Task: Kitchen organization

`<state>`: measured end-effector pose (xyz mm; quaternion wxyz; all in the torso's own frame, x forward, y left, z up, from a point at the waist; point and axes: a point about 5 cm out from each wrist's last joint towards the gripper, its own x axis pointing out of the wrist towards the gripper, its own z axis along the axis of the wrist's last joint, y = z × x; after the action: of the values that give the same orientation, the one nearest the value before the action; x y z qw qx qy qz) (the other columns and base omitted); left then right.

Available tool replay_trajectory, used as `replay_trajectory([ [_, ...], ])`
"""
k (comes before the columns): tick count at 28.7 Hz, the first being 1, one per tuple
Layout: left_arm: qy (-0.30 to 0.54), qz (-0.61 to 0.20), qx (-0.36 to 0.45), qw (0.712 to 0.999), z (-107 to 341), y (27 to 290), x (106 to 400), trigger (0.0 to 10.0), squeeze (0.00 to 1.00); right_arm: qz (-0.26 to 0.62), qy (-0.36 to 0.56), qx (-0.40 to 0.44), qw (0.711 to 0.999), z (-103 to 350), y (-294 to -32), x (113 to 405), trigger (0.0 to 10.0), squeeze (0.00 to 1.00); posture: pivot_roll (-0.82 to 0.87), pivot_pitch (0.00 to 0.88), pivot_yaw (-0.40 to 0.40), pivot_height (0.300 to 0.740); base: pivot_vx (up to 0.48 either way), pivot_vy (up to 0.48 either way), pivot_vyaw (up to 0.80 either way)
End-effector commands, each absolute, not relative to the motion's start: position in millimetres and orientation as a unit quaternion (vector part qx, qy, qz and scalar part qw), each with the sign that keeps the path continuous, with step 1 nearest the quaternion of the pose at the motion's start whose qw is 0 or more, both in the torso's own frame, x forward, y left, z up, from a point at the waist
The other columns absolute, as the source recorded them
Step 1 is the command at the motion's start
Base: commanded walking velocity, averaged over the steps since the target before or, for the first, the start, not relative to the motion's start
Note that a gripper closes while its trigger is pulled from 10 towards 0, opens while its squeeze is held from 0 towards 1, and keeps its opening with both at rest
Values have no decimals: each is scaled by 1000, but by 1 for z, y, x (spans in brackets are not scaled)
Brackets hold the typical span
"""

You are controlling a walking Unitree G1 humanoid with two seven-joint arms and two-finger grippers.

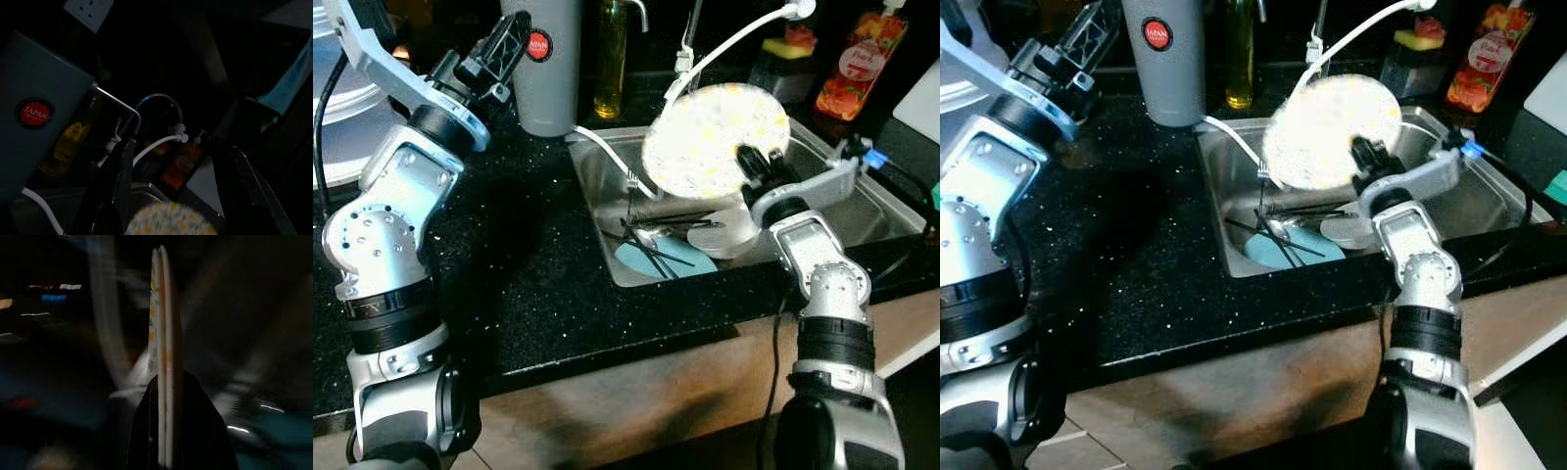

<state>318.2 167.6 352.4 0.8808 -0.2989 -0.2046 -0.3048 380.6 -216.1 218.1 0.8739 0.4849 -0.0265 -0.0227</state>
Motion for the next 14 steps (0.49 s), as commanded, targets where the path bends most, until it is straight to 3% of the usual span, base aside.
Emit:
replay_trajectory([
  [1, -213, -320, -290, 876, 359, 159, 314, 10000, 0, -110, 21, 455, 883, 200, -227, 384, 10000, 0, 128, 41, -19, 740, 0, 0, 0],
  [3, -211, -322, -290, 876, 358, 157, 314, 10000, 0, -126, 33, 446, 885, 195, -229, 385, 10000, 0, 128, 41, -19, 740, 0, 0, 0],
  [4, -210, -323, -289, 876, 358, 156, 313, 10000, 0, -115, 14, 449, 886, 199, -229, 386, 10000, 984, 129, 35, -20, 740, 0, 0, 0],
  [5, -210, -324, -288, 876, 357, 155, 313, 10000, 0, -94, -10, 453, 887, 206, -226, 386, 10000, 1000, 129, 35, -20, 740, 0, 0, 0],
  [8, -208, -325, -285, 877, 356, 154, 313, 10000, 0, -24, -146, 423, 894, 246, -224, 380, 10000, 1000, 129, 35, -20, 740, 0, 0, 0],
  [9, -207, -325, -285, 878, 355, 154, 313, 10000, 0, -8, -178, 404, 897, 256, -223, 376, 10000, 855, 126, 28, -18, 740, 0, 0, 0],
  [10, -205, -325, -284, 879, 354, 154, 314, 10000, 0, 3, -203, 393, 897, 263, -223, 372, 10000, 0, 126, 28, -18, 740, 0, 0, 0],
  [14, -195, -323, -272, 885, 348, 149, 316, 10000, 0, -18, -257, 308, 916, 279, -225, 356, 10000, 0, 119, 23, -15, 740, 0, 0, 0],
])
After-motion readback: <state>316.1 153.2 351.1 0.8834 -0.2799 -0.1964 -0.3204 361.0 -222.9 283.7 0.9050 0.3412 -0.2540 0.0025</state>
